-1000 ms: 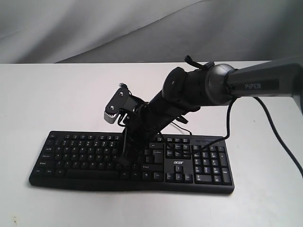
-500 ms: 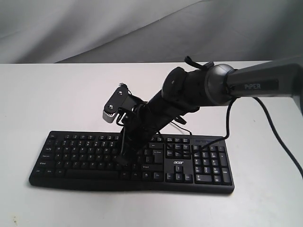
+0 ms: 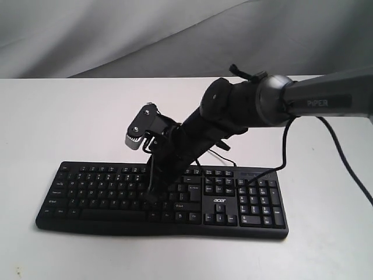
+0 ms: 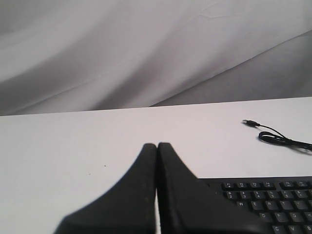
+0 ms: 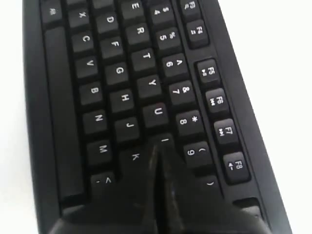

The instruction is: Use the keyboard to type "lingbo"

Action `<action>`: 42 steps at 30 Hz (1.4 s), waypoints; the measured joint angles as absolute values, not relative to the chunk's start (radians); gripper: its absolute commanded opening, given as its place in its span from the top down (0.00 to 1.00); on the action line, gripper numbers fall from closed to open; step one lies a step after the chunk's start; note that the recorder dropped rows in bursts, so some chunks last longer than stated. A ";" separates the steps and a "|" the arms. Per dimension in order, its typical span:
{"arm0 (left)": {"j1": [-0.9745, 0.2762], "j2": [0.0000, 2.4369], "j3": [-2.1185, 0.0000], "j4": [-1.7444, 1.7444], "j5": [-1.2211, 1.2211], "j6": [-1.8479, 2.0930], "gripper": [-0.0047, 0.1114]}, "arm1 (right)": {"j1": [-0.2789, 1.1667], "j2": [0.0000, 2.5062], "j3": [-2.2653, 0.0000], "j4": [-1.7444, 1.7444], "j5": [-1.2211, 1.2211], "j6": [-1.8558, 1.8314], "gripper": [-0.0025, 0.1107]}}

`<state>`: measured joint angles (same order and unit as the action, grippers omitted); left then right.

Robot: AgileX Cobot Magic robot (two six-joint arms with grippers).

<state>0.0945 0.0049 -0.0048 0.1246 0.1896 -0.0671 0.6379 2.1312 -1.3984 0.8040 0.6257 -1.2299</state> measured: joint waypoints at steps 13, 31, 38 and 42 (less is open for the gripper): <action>0.095 0.005 -0.005 0.125 0.190 -0.067 0.96 | 0.606 1.859 -1.398 0.654 0.679 -1.075 0.98; 0.095 0.005 -0.005 0.125 0.190 -0.067 0.96 | 0.566 1.094 -1.032 0.533 0.451 -0.688 0.98; 0.095 0.005 -0.005 0.125 0.190 -0.067 0.96 | 0.565 0.913 -1.027 0.411 0.319 -0.661 0.98; 0.095 0.005 -0.005 0.125 0.190 -0.067 0.96 | 0.565 0.755 -1.027 0.347 0.213 -0.451 0.98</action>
